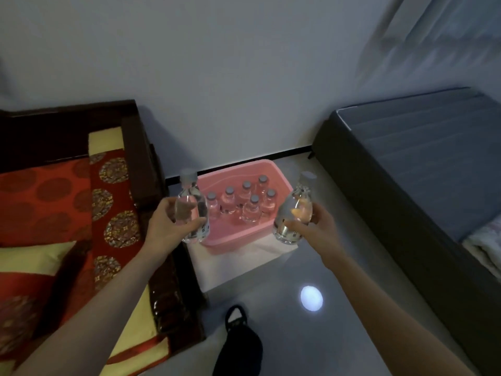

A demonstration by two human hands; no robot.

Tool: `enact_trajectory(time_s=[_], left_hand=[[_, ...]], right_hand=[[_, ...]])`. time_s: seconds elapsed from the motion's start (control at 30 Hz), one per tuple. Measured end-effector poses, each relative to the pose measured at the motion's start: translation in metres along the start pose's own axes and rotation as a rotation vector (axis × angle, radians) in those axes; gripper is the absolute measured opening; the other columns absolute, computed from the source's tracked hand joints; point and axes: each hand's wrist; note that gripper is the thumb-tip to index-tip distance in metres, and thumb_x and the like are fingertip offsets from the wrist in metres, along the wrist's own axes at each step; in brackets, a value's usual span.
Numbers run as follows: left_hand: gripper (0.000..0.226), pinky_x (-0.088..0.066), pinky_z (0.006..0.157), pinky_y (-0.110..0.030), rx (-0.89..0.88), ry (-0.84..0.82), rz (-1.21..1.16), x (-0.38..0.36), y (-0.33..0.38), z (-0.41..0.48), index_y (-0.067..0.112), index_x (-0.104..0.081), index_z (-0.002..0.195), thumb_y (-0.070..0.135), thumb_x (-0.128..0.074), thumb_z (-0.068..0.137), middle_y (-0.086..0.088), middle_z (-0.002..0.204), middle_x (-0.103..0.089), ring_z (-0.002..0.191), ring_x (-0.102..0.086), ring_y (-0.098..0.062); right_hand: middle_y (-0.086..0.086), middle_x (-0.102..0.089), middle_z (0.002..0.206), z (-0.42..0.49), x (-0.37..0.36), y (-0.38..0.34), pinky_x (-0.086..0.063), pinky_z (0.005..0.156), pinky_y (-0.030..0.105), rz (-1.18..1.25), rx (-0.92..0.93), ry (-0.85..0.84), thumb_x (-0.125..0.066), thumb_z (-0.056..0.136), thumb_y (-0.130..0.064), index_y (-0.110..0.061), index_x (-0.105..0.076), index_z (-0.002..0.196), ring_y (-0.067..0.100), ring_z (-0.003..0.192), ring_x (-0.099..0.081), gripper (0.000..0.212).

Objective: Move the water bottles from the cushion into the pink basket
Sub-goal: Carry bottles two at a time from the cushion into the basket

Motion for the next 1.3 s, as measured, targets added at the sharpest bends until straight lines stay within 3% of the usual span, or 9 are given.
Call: enact_trajectory(time_s=[0.13, 0.3, 0.43, 0.5, 0.63, 0.77, 0.93, 1.07, 1.3], left_hand=[[0.068, -0.047, 0.075, -0.025, 0.055, 0.031, 0.007, -0.020, -0.011, 0.037, 0.022, -0.044, 0.112, 0.019, -0.088, 0.060, 0.005, 0.104, -0.060, 0.095, -0.061, -0.011], [0.079, -0.052, 0.079, -0.032, 0.098, 0.030, 0.025, -0.049, -0.025, 0.078, 0.017, -0.038, 0.114, 0.022, -0.088, 0.054, 0.007, 0.102, -0.058, 0.091, -0.062, -0.011], [0.077, -0.047, 0.067, -0.010, 0.155, 0.021, 0.016, -0.070, -0.037, 0.093, 0.016, -0.037, 0.111, 0.019, -0.086, 0.051, 0.012, 0.097, -0.056, 0.082, -0.058, 0.002], [0.075, -0.045, 0.064, -0.005, 0.181, 0.014, 0.031, -0.081, -0.048, 0.096, 0.018, -0.038, 0.111, 0.008, -0.088, 0.056, 0.012, 0.099, -0.056, 0.082, -0.058, 0.003], [0.080, -0.045, 0.084, -0.023, 0.169, 0.035, 0.111, -0.104, -0.068, 0.104, 0.012, -0.045, 0.118, 0.018, -0.088, 0.051, -0.002, 0.110, -0.053, 0.100, -0.055, -0.008], [0.078, -0.040, 0.094, -0.041, 0.143, 0.072, 0.311, -0.125, -0.087, 0.110, 0.006, -0.050, 0.115, 0.016, -0.085, 0.046, -0.010, 0.116, -0.048, 0.113, -0.043, -0.029], [0.071, -0.036, 0.089, -0.029, 0.179, 0.140, 0.326, -0.142, -0.102, 0.121, 0.005, -0.051, 0.110, 0.004, -0.083, 0.047, -0.007, 0.109, -0.047, 0.106, -0.043, -0.024], [0.063, -0.037, 0.092, -0.028, 0.257, 0.220, 0.325, -0.154, -0.117, 0.132, 0.004, -0.052, 0.109, 0.001, -0.081, 0.053, -0.011, 0.110, -0.050, 0.106, -0.047, -0.028], [0.050, -0.035, 0.086, -0.026, 0.401, 0.276, 0.296, -0.172, -0.137, 0.144, 0.004, -0.051, 0.105, -0.001, -0.074, 0.060, -0.015, 0.109, -0.054, 0.104, -0.050, -0.034]], right_hand=[[-0.006, -0.073, 0.092, 0.056, -0.011, 0.009, -0.057, 0.073, 0.028, -0.048, 0.057, -0.098, -0.083, 0.063, -0.010, -0.033, -0.067, 0.097, 0.009, 0.086, -0.070, 0.044], [-0.013, -0.072, 0.096, 0.126, -0.031, 0.019, -0.054, 0.071, 0.019, -0.047, 0.067, -0.142, -0.086, 0.054, -0.021, -0.029, -0.060, 0.107, 0.001, 0.088, -0.068, 0.059], [-0.007, -0.069, 0.108, 0.158, -0.051, 0.031, -0.054, 0.082, 0.026, -0.028, 0.030, -0.185, -0.087, 0.050, -0.025, -0.025, -0.055, 0.119, 0.010, 0.098, -0.067, 0.076], [-0.006, -0.069, 0.107, 0.166, -0.061, 0.043, -0.053, 0.077, 0.018, -0.031, 0.003, -0.225, -0.087, 0.051, -0.026, -0.025, -0.054, 0.118, 0.007, 0.095, -0.067, 0.075], [-0.013, -0.070, 0.101, 0.188, -0.083, 0.078, -0.050, 0.072, 0.012, -0.131, -0.054, -0.369, -0.087, 0.056, -0.005, -0.028, -0.053, 0.118, 0.005, 0.093, -0.067, 0.074], [-0.017, -0.068, 0.093, 0.208, -0.113, 0.100, -0.045, 0.069, 0.009, -0.320, -0.008, -0.507, -0.082, 0.051, -0.016, -0.038, -0.051, 0.108, -0.005, 0.084, -0.062, 0.068], [-0.017, -0.063, 0.096, 0.219, -0.137, 0.120, -0.040, 0.067, 0.002, -0.382, 0.048, -0.565, -0.078, 0.055, -0.007, -0.034, -0.049, 0.111, -0.006, 0.085, -0.060, 0.069], [-0.001, -0.051, 0.111, 0.227, -0.151, 0.125, -0.032, 0.073, -0.003, -0.463, 0.131, -0.560, -0.076, 0.050, -0.004, -0.019, -0.052, 0.112, -0.004, 0.085, -0.047, 0.068], [0.003, -0.066, 0.115, 0.236, -0.169, 0.143, -0.043, 0.076, 0.021, -0.595, 0.089, -0.529, -0.072, 0.057, 0.001, -0.015, -0.060, 0.116, 0.024, 0.101, -0.064, 0.062]])
Point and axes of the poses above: each hand's wrist, its own z-axis towards the middle knuckle, its own x-axis out of the back of the hand, y = z × x
